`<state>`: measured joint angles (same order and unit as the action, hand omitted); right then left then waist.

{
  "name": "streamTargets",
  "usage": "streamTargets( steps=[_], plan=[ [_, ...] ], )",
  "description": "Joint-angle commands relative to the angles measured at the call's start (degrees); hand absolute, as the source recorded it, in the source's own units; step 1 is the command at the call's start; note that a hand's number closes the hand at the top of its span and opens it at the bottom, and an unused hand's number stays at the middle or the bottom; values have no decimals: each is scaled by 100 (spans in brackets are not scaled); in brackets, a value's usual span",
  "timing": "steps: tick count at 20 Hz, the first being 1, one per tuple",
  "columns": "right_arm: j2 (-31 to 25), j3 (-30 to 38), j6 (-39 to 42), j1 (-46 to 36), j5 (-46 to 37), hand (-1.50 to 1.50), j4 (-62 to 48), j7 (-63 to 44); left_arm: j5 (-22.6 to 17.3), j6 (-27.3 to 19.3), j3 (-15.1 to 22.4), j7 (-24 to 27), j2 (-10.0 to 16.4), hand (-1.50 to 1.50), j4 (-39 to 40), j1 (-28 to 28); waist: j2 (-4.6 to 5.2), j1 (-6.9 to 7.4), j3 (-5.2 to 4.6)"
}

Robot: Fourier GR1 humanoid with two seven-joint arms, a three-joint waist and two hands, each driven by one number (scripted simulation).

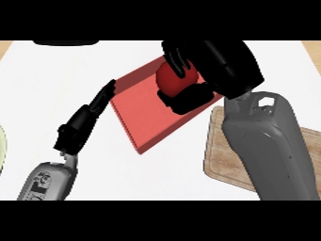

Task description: Pick the tomato from the cutting board and place it in the cardboard box

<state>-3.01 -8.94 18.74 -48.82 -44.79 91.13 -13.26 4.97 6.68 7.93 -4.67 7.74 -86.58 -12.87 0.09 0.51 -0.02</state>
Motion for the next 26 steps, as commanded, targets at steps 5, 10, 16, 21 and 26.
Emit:
streamTargets(
  steps=[5, 10, 16, 21, 26],
  plan=[
    [195, -48, -972, -764, -724, 150, -2242, 798, 85, 75, -18, 137, -60, 0, 75, 33, 17, 43, -1],
    [295, 83, -1199, -602, -438, 150, -3031, 944, -84, 268, -153, 165, 58, 0, -165, 218, 10, 48, 0],
    [300, 320, -1347, -843, 277, -150, -4398, 1109, 11, 225, -113, -167, -18, 0, -144, -43, 35, 89, 2],
    [301, 582, -1797, -891, 1252, -150, -4505, 1597, 215, 163, 75, 13, -106, 0, -212, 147, 20, 103, 5],
    [301, 1424, -2134, -619, 2335, -150, -4387, 2380, 97, 213, -67, 146, -90, 0, -49, 113, 24, 59, 11]
  ],
)
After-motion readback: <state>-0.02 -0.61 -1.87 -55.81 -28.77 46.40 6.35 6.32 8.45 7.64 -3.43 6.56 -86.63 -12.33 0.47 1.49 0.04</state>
